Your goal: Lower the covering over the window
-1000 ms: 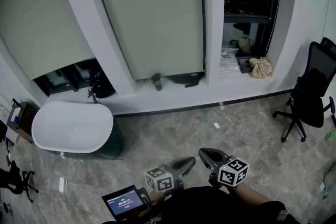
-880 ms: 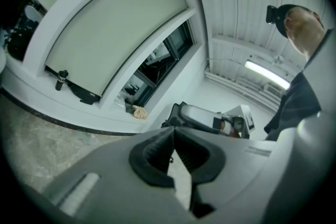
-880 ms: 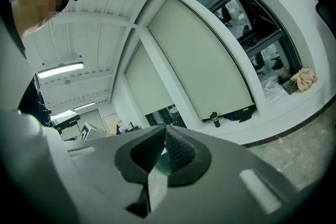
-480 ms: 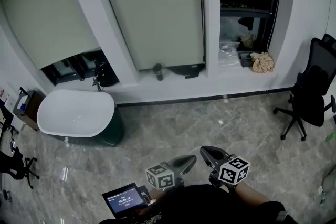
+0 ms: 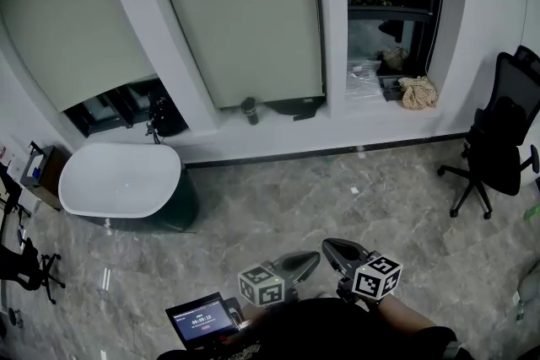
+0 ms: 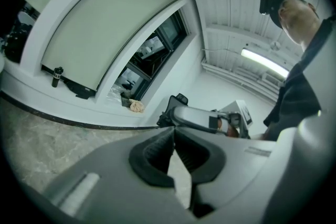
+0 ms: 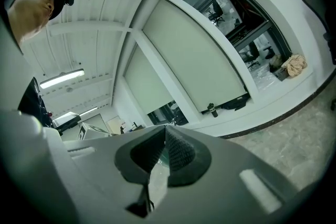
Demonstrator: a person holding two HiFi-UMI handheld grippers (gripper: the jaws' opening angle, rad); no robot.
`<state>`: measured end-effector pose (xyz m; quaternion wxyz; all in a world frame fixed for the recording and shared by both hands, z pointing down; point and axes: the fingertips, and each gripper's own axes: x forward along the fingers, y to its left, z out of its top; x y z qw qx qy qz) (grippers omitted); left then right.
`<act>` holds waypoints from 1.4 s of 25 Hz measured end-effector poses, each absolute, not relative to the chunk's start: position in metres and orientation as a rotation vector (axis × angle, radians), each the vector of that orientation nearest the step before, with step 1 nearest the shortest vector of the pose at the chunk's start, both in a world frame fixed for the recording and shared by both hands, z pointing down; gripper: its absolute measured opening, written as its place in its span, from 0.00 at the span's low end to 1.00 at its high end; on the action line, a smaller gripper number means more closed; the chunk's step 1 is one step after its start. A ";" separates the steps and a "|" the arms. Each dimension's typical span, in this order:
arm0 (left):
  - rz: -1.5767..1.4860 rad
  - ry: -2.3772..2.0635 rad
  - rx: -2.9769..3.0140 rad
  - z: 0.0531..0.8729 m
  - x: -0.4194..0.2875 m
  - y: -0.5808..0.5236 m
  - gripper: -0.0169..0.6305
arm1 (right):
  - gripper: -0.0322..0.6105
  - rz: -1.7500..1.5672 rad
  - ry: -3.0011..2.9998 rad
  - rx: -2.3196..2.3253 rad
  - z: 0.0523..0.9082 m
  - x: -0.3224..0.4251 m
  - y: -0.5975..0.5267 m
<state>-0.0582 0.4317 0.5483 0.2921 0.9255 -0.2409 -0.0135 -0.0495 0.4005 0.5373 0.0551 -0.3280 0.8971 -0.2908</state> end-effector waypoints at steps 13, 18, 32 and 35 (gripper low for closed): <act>-0.037 -0.645 2.471 0.548 -0.062 0.434 0.03 | 0.06 -0.883 2.710 -0.990 0.536 -0.051 0.403; -0.038 -0.643 2.468 0.548 -0.066 0.432 0.03 | 0.06 -0.876 2.723 -0.975 0.535 -0.057 0.403; -0.023 -0.648 2.467 0.550 -0.064 0.429 0.03 | 0.06 -0.877 2.721 -0.970 0.536 -0.055 0.400; -0.023 -0.649 2.468 0.550 -0.063 0.429 0.03 | 0.06 -0.875 2.723 -0.971 0.537 -0.053 0.400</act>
